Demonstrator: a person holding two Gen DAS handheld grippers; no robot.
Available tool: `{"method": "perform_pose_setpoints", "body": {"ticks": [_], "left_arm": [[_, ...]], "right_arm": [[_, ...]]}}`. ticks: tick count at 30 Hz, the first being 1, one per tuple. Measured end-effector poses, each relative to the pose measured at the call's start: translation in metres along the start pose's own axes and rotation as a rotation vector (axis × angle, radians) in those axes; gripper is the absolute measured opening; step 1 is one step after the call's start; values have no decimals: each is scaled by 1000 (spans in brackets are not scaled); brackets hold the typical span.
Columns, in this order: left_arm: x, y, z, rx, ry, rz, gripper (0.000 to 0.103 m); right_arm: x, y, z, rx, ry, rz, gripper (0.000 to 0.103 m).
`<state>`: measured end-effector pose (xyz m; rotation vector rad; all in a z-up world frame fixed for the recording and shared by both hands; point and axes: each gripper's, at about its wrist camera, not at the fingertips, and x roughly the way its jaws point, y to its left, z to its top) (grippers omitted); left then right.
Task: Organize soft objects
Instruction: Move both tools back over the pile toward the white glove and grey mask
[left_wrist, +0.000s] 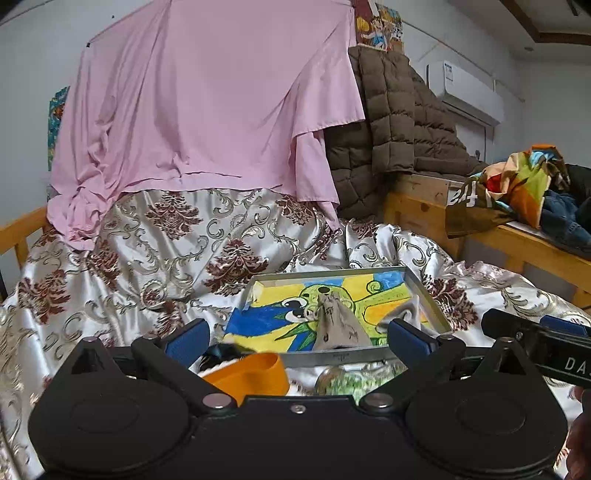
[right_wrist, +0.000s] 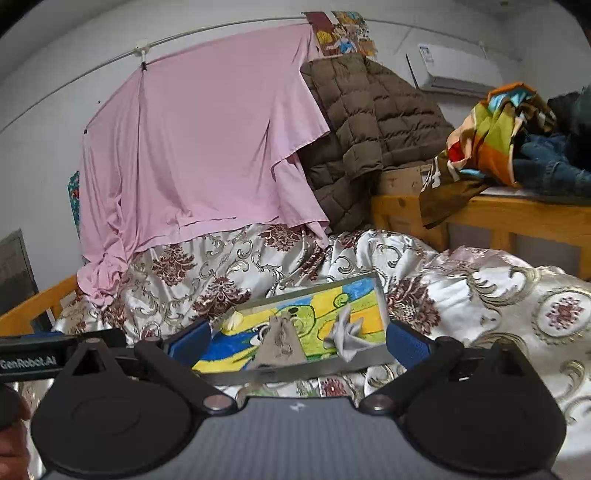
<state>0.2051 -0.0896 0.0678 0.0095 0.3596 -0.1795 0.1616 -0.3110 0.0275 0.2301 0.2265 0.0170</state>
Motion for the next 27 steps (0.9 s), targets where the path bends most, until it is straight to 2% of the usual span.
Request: {"method": "perform_pose_setpoints", "body": {"ticks": [6, 11, 15, 22, 27], "left_arm": [[-37, 16, -23, -21, -10, 10, 102], [-61, 32, -43, -48, 0, 21, 102], [-77, 45, -61, -75, -2, 21, 102], [-103, 59, -88, -49, -5, 55, 102], [-107, 63, -99, -46, 56, 64, 102]], "right_arm": [[-34, 22, -24, -42, 9, -16, 103], [-48, 36, -41, -34, 56, -74, 103], [-63, 40, -54, -24, 66, -76, 103], [-80, 45, -69, -18, 101, -89, 103], [-86, 56, -80, -70, 128, -108, 103]]}}
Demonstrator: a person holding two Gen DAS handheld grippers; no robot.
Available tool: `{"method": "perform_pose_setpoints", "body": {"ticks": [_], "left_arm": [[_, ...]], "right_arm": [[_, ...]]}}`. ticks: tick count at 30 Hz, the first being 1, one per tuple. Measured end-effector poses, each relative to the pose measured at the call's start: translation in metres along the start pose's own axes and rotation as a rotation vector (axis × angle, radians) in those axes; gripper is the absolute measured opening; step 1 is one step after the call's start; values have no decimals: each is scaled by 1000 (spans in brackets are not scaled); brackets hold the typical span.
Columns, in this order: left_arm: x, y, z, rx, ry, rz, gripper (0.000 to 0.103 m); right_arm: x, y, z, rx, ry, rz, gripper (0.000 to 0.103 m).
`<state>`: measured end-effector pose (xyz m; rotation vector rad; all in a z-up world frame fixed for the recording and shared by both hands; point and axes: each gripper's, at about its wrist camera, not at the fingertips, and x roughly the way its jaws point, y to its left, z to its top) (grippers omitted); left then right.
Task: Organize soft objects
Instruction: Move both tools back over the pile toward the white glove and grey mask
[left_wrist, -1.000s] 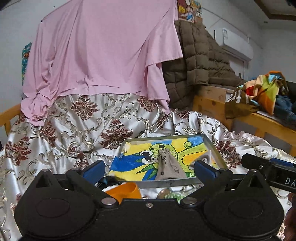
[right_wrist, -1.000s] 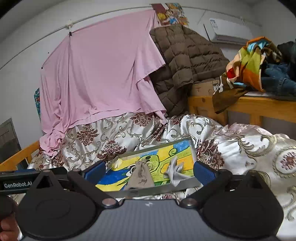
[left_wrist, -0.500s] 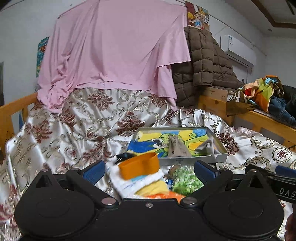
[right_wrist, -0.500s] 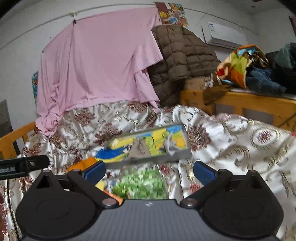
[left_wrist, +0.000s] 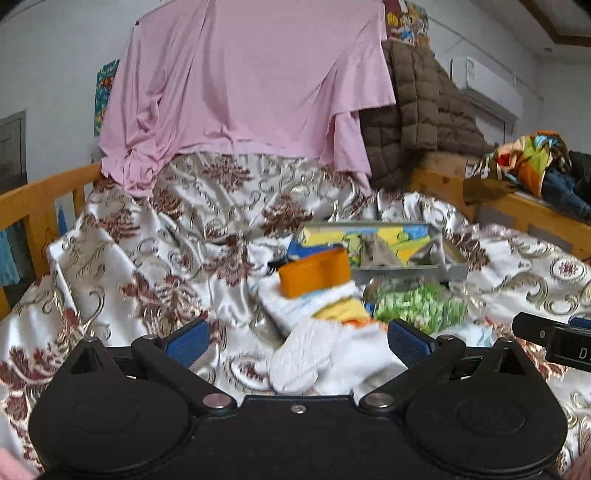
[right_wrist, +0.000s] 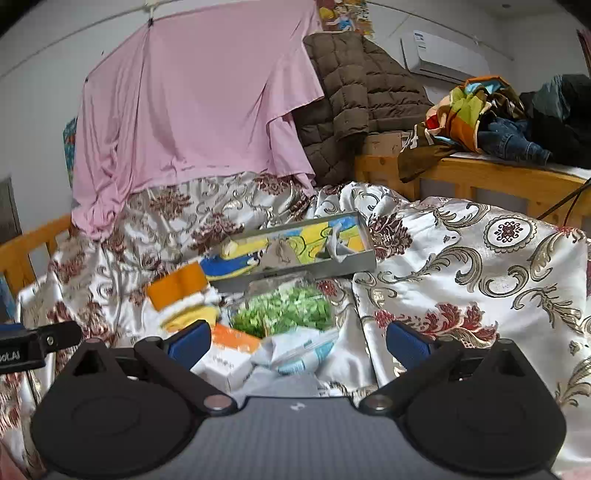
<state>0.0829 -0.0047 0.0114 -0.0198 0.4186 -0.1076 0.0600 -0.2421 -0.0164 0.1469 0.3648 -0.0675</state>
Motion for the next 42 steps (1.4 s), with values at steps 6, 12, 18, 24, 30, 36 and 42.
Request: {"method": "perform_pose_setpoints", "body": {"ticks": [6, 12, 18, 24, 30, 36, 42], "left_arm": [[6, -1, -7, 21, 54, -1, 102], [17, -3, -12, 20, 108, 26, 102], [23, -2, -15, 13, 145, 34, 102], [26, -2, -17, 6, 168, 34, 102], [33, -1, -18, 1, 200, 44, 102], [52, 8, -13, -24, 290, 18, 102], [80, 10, -3, 53, 356, -50, 102]], "right_arm": [[4, 8, -7, -32, 47, 6, 103], [16, 9, -12, -36, 115, 5, 103], [22, 8, -15, -26, 159, 17, 103], [26, 11, -15, -41, 192, 30, 103], [38, 16, -18, -68, 245, 53, 103], [57, 17, -20, -52, 307, 79, 103], [81, 12, -21, -19, 361, 92, 103]]}}
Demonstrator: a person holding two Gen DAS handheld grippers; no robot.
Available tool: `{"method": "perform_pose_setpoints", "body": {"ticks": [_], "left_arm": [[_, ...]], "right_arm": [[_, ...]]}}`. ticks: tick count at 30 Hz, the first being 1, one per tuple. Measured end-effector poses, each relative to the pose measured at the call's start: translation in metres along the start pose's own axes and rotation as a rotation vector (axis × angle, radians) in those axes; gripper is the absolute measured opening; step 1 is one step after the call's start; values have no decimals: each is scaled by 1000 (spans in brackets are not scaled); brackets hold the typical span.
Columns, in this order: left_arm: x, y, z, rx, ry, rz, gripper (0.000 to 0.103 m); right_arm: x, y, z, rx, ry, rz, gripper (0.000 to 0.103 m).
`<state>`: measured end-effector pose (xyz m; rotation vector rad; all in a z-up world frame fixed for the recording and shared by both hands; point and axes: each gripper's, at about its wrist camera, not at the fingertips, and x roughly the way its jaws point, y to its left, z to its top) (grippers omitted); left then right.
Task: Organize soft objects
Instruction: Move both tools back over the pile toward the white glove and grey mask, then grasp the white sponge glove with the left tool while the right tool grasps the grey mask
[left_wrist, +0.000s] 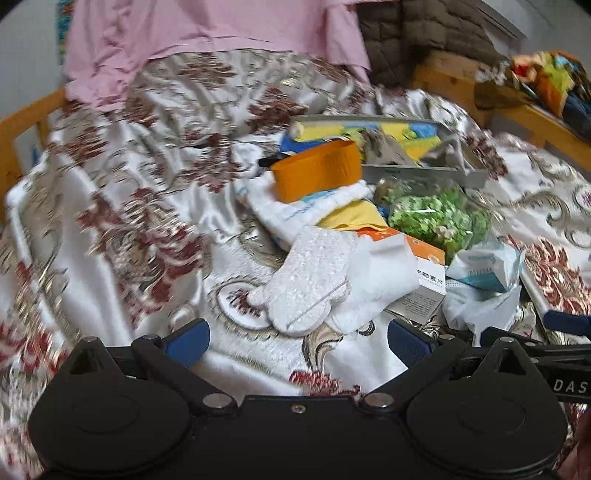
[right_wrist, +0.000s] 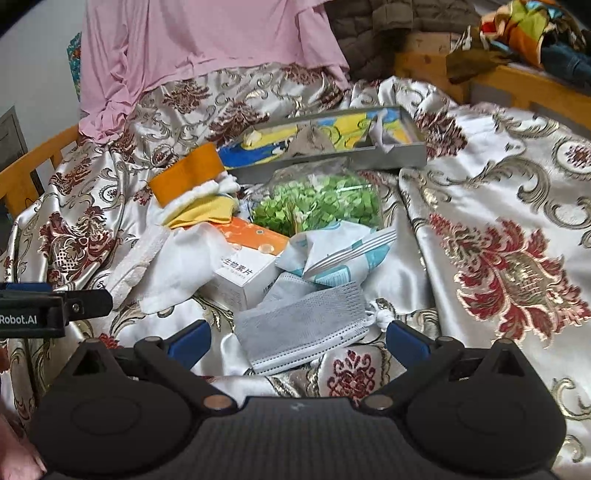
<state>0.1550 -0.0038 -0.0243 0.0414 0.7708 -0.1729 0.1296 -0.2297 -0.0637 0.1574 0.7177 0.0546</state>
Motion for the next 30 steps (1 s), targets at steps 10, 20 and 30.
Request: {"method": "perform_pose_setpoints", "body": {"ticks": [10, 20, 30], "left_arm": [[43, 2, 29, 239, 6, -71, 102], [78, 25, 33, 107, 84, -203, 102], [80, 24, 34, 71, 111, -262, 82]], "right_arm": [[24, -8, 8, 34, 36, 7, 103], [45, -1, 9, 9, 73, 33, 103], [42, -19, 11, 169, 67, 132, 102]]}}
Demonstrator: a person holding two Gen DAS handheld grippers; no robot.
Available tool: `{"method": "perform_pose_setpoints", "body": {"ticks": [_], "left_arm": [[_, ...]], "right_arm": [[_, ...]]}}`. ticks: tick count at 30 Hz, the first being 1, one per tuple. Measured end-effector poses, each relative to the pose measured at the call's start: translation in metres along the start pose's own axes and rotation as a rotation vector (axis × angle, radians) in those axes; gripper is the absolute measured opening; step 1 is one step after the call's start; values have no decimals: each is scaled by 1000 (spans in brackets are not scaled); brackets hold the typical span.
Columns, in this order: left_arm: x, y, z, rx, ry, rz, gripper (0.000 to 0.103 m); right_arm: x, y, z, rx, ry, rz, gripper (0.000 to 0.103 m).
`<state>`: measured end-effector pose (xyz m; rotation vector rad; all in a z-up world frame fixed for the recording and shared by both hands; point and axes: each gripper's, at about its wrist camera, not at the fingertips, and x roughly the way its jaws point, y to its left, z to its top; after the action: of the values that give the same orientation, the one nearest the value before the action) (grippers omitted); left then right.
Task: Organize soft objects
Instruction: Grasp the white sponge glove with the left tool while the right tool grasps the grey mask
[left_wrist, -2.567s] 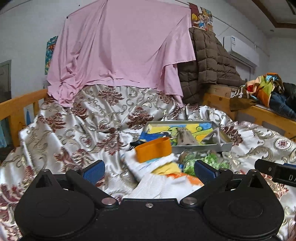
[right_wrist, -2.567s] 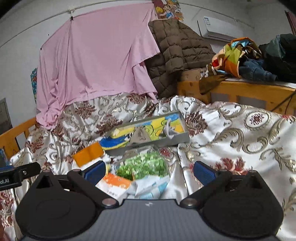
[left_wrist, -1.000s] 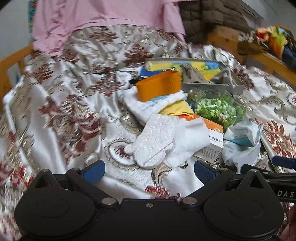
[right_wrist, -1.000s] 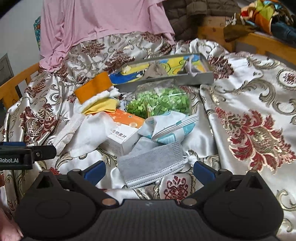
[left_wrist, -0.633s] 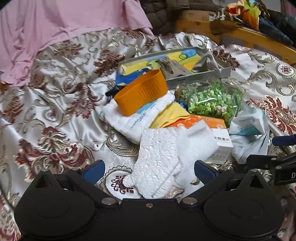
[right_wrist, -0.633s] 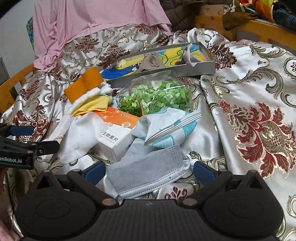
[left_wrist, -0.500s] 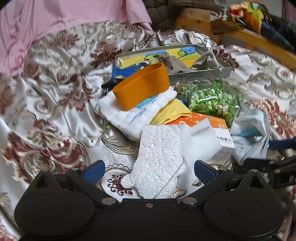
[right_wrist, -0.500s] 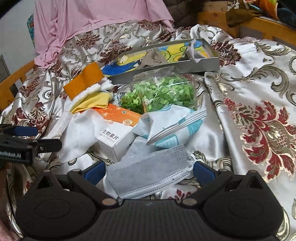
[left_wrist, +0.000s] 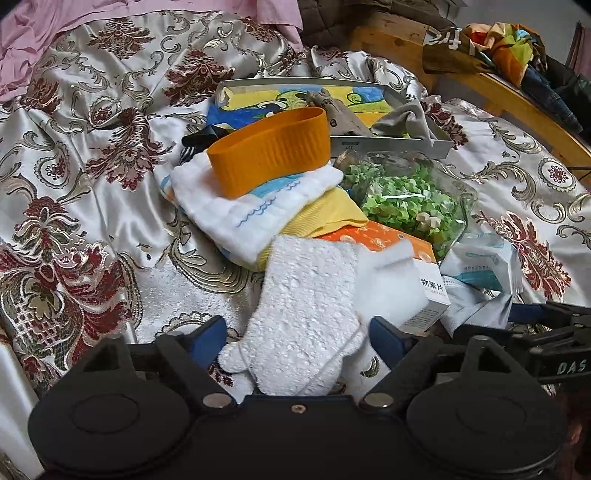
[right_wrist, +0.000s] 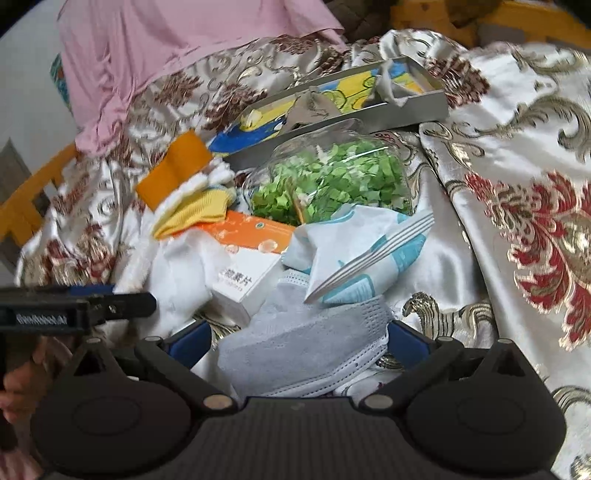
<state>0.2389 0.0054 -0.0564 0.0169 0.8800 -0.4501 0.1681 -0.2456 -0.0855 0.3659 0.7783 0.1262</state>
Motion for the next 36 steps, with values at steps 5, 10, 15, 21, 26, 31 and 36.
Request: {"method": "perform_pose_setpoints", "body": {"ticks": [5, 10, 15, 21, 26, 31, 36], "left_arm": [[0, 3, 0, -42, 17, -23, 81], [-3, -10, -2, 12, 23, -49, 80], [-6, -26, -7, 71, 41, -76, 80], [-11, -34, -10, 96, 35, -76, 79], [-15, -26, -6, 18, 30, -94, 79], [-13, -23, -6, -16, 46, -104, 79], [-15, -24, -7, -13, 31, -109, 77]], "right_arm": [[1, -1, 1, 3, 10, -3, 95], [0, 8, -2, -37, 13, -1, 91], [-2, 14, -4, -71, 6, -4, 87], [-6, 15, -4, -88, -13, -6, 84], [-10, 18, -4, -114, -37, -9, 80], [-13, 24, -5, -160, -60, -13, 72], [-21, 35, -8, -236, -128, -32, 67]]}}
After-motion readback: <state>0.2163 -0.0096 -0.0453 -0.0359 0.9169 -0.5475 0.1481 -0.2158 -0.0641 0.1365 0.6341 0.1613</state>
